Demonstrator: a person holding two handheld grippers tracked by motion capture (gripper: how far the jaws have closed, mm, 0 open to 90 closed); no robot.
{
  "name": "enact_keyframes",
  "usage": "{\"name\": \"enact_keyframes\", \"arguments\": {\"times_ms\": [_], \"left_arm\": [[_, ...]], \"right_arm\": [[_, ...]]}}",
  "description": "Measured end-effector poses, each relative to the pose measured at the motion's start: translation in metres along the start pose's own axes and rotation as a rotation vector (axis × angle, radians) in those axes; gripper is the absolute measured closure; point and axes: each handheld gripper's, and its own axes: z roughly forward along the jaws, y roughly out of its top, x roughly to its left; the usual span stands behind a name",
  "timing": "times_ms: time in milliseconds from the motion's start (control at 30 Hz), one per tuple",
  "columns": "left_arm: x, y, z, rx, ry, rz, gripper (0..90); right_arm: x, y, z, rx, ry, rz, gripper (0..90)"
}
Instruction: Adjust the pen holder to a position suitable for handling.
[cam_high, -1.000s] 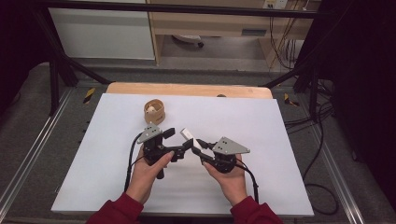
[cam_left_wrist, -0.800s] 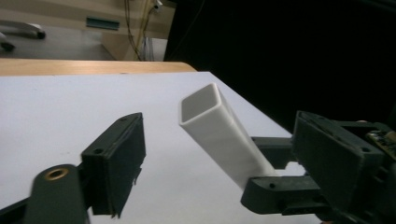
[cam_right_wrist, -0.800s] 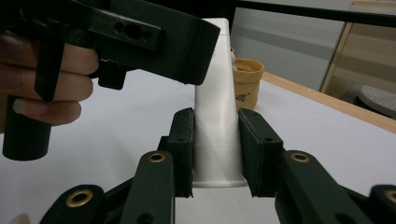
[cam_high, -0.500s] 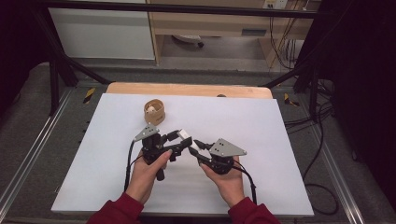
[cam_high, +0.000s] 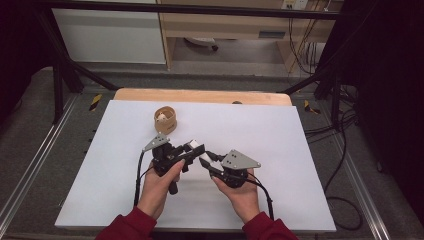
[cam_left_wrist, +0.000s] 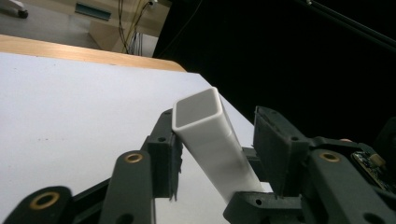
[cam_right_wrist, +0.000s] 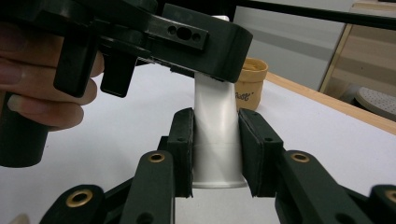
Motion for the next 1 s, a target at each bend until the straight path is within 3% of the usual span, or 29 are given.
{"name": "enact_keyframes", "arguments": {"times_ms": [333, 733, 1000], "left_arm": [[-0.002, -0.001, 0.0, -0.013, 0.04, -0.011, 62.1], [-0.007, -0.004, 0.002, -0.014, 0.019, 0.003, 69.2], [-0.012, -0.006, 0.002, -0.013, 0.034, 0.027, 70.8]], "right_arm": [[0.001, -0.002, 0.002, 0.01, -0.004, 0.002, 67.4], [0.001, -0.006, 0.004, 0.041, -0.004, 0.0, 67.4], [0.001, -0.007, 0.005, 0.056, -0.001, -0.011, 67.3]]}}
